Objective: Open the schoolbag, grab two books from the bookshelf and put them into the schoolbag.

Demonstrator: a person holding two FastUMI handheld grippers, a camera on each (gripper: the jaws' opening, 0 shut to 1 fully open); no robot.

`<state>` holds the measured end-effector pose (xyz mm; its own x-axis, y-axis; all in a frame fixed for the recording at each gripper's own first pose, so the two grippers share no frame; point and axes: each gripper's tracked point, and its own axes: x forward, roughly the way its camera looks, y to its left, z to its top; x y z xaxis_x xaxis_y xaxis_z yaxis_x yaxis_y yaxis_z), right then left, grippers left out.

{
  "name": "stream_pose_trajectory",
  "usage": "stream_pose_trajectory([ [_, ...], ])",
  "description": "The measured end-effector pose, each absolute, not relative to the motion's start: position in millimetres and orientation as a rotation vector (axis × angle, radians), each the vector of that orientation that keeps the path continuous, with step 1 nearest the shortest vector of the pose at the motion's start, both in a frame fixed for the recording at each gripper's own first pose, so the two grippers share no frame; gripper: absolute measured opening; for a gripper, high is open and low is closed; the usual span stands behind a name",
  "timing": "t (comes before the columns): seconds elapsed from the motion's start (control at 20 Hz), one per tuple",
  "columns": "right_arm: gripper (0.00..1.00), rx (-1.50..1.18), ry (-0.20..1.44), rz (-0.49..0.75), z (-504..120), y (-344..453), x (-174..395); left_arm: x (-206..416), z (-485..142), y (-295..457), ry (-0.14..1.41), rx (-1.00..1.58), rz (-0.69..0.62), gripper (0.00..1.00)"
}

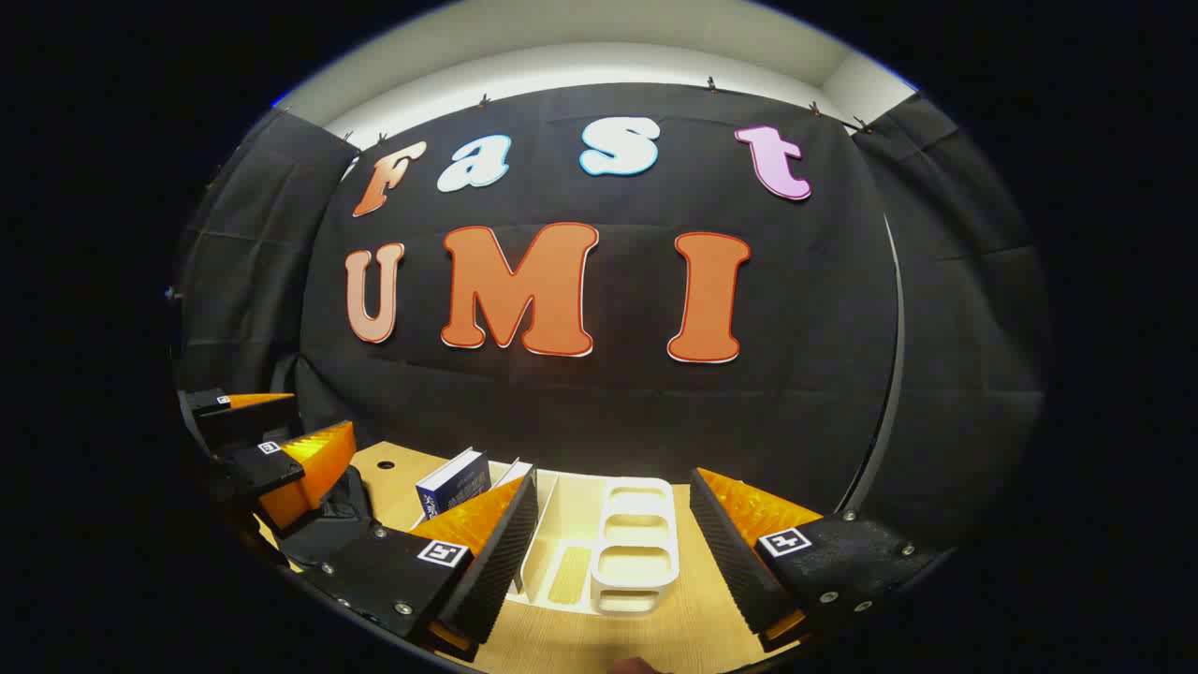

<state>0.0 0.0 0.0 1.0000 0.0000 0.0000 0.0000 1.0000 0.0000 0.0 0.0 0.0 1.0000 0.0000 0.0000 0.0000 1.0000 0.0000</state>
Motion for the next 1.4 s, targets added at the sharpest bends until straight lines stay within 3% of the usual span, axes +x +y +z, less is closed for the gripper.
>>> stream_pose_trajectory([
  [0.55, 0.97, -0.016, -0.003, -0.025, 1, -7, 1, 4, 0, -2, -0.021, -0.029, -0.004, 0.96],
  [1.4, 0.97, -0.054, 0.058, 0.073, -13, 51, 21, 1, -11, 69, -0.013, -0.050, 0.103, 0.96],
])
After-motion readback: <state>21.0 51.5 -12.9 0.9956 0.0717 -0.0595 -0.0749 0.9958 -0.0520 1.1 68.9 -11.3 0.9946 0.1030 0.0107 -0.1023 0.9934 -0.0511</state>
